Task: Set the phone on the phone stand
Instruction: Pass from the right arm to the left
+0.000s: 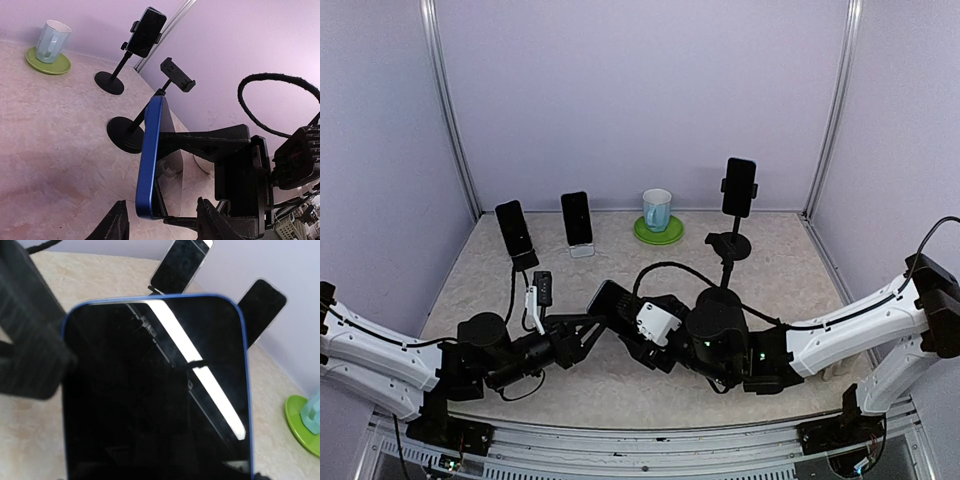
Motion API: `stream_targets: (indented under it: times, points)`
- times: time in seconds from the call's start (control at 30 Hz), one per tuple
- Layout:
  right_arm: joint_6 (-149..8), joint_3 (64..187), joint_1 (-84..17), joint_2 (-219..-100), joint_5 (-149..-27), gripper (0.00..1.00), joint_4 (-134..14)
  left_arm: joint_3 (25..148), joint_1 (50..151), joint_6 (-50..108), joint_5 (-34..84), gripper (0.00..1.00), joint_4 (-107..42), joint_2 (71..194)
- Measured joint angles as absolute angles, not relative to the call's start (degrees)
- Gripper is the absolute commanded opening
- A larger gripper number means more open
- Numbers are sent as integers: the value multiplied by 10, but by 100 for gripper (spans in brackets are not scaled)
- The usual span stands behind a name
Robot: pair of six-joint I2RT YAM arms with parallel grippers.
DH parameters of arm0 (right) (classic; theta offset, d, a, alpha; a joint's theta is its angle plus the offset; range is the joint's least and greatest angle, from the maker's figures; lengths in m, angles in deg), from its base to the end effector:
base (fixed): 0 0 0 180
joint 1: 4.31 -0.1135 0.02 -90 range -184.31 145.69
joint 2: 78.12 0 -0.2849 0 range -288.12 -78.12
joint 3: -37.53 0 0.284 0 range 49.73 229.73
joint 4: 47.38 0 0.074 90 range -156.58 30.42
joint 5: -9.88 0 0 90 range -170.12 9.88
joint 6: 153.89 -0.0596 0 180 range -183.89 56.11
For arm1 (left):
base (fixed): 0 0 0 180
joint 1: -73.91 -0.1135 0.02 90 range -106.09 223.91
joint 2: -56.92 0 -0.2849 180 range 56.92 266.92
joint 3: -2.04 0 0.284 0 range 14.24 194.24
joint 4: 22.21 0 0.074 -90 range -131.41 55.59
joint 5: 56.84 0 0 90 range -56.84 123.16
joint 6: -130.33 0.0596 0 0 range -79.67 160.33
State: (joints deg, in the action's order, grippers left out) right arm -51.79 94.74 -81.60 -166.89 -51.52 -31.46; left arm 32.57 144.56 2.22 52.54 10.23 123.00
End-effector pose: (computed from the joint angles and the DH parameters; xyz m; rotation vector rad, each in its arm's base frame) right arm 0.1109 0.3620 0.2156 -1.0131 1.5161 0.3470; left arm 0.1067 -0.2440 0.2017 0.2168 1.7444 -1.1634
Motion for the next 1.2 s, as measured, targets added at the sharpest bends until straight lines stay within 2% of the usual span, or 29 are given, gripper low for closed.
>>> stream_targets:
  times: [0.33,0.6,0.7,0.8,1.03,1.2]
  points:
    - [-518,938,-830,-1669,-513,48,-296,326,1441,22,515,32,115,1233]
    - [-517,933,-841,-1669,-506,48,-287,326,1440,18,507,1,124,1240]
    - [-516,929,-841,-1670,-501,49,-281,329,1440,23,494,0,128,1241]
    - [-514,929,-844,-1672,-492,56,-276,330,1440,25,492,0,128,1241]
    - [-513,929,-850,-1681,-475,83,-266,330,1439,34,490,0,126,1241]
    - [-503,933,-854,-1683,-473,93,-254,330,1436,32,492,0,113,1241]
